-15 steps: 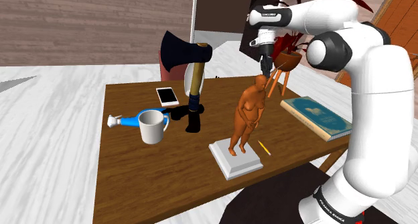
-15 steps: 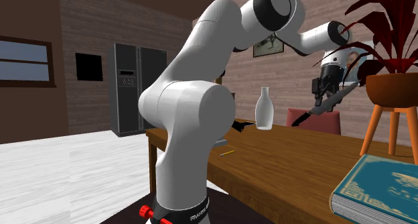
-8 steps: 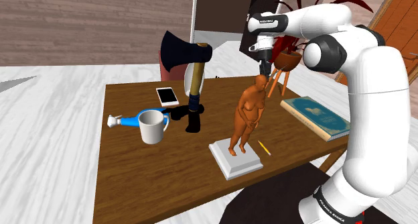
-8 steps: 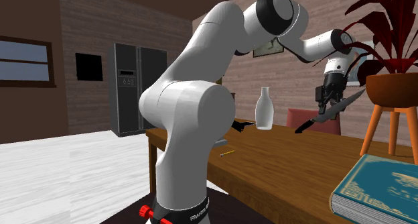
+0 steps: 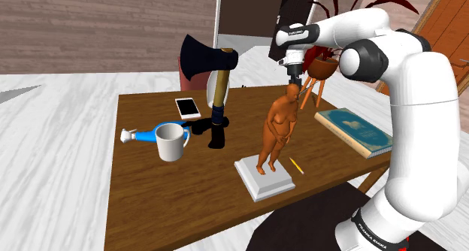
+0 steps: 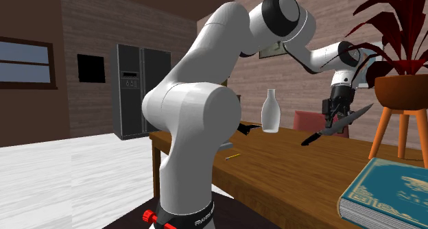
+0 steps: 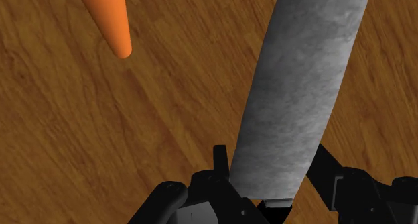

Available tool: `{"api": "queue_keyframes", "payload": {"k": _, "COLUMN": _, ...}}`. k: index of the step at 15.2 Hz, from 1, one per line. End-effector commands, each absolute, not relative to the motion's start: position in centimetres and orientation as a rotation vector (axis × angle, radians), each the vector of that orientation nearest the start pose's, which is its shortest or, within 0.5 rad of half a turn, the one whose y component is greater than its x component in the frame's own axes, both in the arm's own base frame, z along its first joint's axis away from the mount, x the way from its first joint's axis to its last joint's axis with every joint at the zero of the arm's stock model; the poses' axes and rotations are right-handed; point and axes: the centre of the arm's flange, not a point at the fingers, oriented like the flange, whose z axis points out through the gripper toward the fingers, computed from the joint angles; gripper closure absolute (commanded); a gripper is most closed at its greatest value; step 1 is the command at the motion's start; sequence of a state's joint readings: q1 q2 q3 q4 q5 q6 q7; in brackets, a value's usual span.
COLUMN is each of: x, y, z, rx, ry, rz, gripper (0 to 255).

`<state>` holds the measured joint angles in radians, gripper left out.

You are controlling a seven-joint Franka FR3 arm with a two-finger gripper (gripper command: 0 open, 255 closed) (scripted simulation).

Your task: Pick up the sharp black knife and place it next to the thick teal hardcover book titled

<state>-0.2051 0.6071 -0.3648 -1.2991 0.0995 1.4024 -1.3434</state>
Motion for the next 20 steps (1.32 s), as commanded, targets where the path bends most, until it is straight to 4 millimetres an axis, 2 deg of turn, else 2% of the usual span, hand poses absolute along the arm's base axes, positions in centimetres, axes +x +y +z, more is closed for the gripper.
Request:
{"api": "queue_keyframes", "payload": {"k": 1, "x": 58.9, "y": -30.4, "z": 36.9, "rx": -2.575, "ry": -1.056, "rz": 0.514, "gripper": 255}}
{"api": "queue_keyframes", "payload": {"k": 9, "x": 58.9, "y": -30.4, "z": 32.6, "rx": -2.575, "ry": -1.056, "rz": 0.514, "gripper": 255}}
{"api": "queue_keyframes", "payload": {"k": 17, "x": 58.9, "y": -30.4, "z": 32.6, "rx": -2.575, "ry": -1.056, "rz": 0.514, "gripper": 255}}
{"api": "queue_keyframes", "payload": {"k": 18, "x": 58.9, "y": -30.4, "z": 32.6, "rx": -2.575, "ry": -1.056, "rz": 0.514, "gripper": 0}}
{"api": "queue_keyframes", "payload": {"k": 20, "x": 58.9, "y": -30.4, "z": 32.6, "rx": -2.575, "ry": -1.056, "rz": 0.514, "gripper": 0}}
